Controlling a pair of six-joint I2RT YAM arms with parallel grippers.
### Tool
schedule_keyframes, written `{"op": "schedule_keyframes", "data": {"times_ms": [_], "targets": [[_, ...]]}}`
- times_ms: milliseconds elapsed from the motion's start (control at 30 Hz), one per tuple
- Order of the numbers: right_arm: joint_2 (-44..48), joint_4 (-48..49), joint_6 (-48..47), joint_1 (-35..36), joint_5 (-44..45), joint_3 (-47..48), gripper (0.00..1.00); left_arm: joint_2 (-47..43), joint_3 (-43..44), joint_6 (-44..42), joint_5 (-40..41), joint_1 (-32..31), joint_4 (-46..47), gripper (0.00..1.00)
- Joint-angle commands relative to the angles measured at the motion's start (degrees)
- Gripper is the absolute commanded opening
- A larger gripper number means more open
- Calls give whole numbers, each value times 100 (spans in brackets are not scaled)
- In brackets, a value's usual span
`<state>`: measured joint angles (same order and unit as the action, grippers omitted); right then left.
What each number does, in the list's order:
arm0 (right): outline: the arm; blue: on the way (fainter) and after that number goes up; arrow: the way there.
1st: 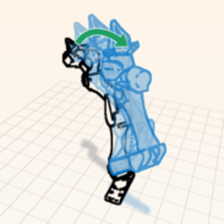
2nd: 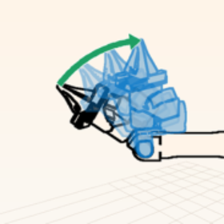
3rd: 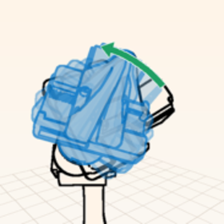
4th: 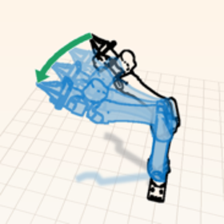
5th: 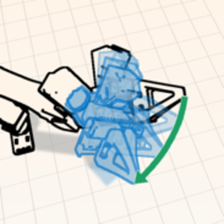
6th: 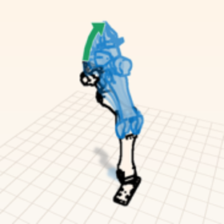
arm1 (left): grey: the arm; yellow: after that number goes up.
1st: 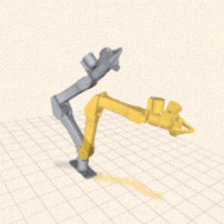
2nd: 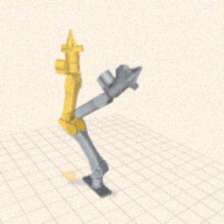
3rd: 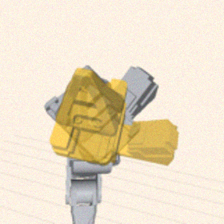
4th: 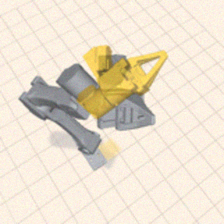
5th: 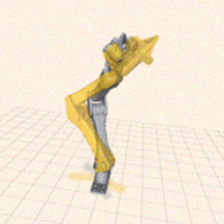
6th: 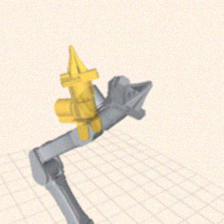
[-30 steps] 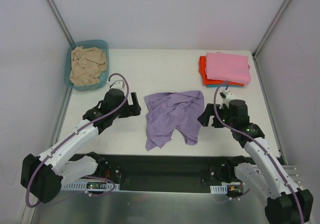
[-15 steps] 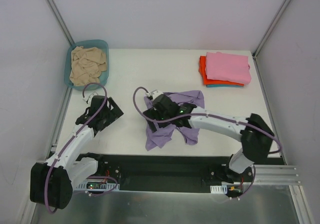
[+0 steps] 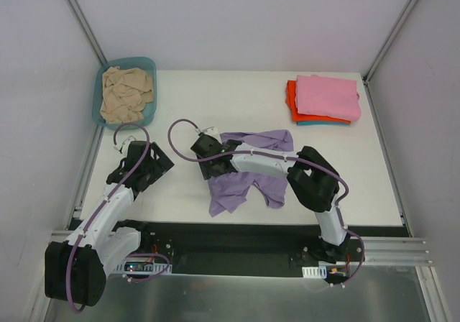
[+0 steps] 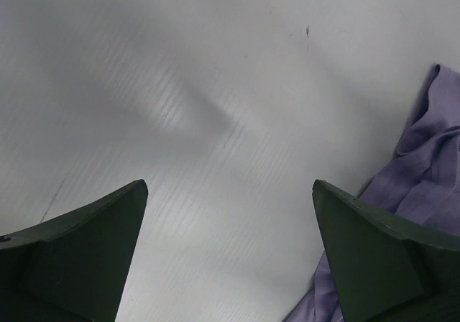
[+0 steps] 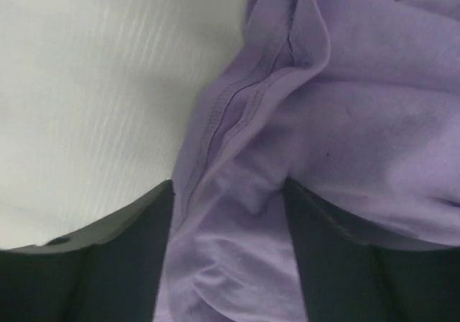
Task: Fold and stack the t-shirts
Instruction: Flatten out the tshirt
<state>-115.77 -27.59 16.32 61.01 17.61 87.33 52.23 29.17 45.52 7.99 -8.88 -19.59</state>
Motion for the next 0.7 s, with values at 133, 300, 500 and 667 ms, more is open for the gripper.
{"op": "schedule_keyframes", "data": {"times_ms": [133, 300, 500, 667], "targets": [[-298, -176, 223, 42, 400, 522, 19, -143, -43, -34, 54, 54, 17, 99], [632, -106, -180, 42, 621, 373, 8, -151, -17, -183, -156, 54, 35, 99], [2451, -158, -892, 25, 1253, -172, 5, -11, 54, -307, -517, 54, 131, 99], [3750, -1132, -683, -133, 2387, -689, 6, 261, 150, -385, -1141, 53, 385, 99]]}}
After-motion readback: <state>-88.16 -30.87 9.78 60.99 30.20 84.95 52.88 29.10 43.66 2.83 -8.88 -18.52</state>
